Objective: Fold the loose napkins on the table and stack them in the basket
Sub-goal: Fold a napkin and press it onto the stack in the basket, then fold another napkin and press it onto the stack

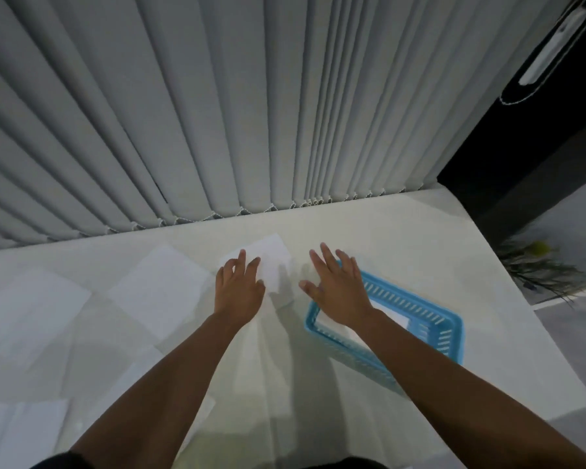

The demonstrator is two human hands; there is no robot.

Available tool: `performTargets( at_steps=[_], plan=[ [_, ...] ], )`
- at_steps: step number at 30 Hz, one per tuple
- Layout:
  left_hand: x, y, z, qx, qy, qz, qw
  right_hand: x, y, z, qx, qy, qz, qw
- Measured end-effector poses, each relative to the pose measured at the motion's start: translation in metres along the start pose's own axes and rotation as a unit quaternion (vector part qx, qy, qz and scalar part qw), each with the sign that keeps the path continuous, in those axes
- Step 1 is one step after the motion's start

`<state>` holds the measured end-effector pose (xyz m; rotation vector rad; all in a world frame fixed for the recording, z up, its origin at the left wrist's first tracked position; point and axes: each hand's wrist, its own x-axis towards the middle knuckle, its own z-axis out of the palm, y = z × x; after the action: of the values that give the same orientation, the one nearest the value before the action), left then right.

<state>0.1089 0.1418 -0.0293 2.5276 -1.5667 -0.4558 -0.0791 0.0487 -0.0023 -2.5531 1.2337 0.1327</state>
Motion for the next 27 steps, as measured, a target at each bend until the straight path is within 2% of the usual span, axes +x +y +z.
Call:
performTargets(
  at_steps=[5, 14, 19, 27],
  plan=[
    [0.017, -0.037, -0.014, 0.016, -0.035, -0.047, 0.998, 0.064, -0.032, 0.005, -0.064, -0.045, -0.058, 0.995],
    [0.062, -0.053, -0.014, 0.021, -0.046, -0.014, 0.999, 0.146, -0.051, 0.019, -0.129, -0.103, -0.081, 0.983],
    [0.075, -0.057, -0.004, -0.013, -0.049, -0.015, 0.999, 0.163, -0.056, 0.029, -0.094, -0.084, -0.09, 0.988],
    [0.075, -0.061, 0.001, -0.112, 0.022, -0.014, 0.993, 0.161, -0.053, 0.035, -0.047, -0.055, -0.105, 0.992]
  ],
)
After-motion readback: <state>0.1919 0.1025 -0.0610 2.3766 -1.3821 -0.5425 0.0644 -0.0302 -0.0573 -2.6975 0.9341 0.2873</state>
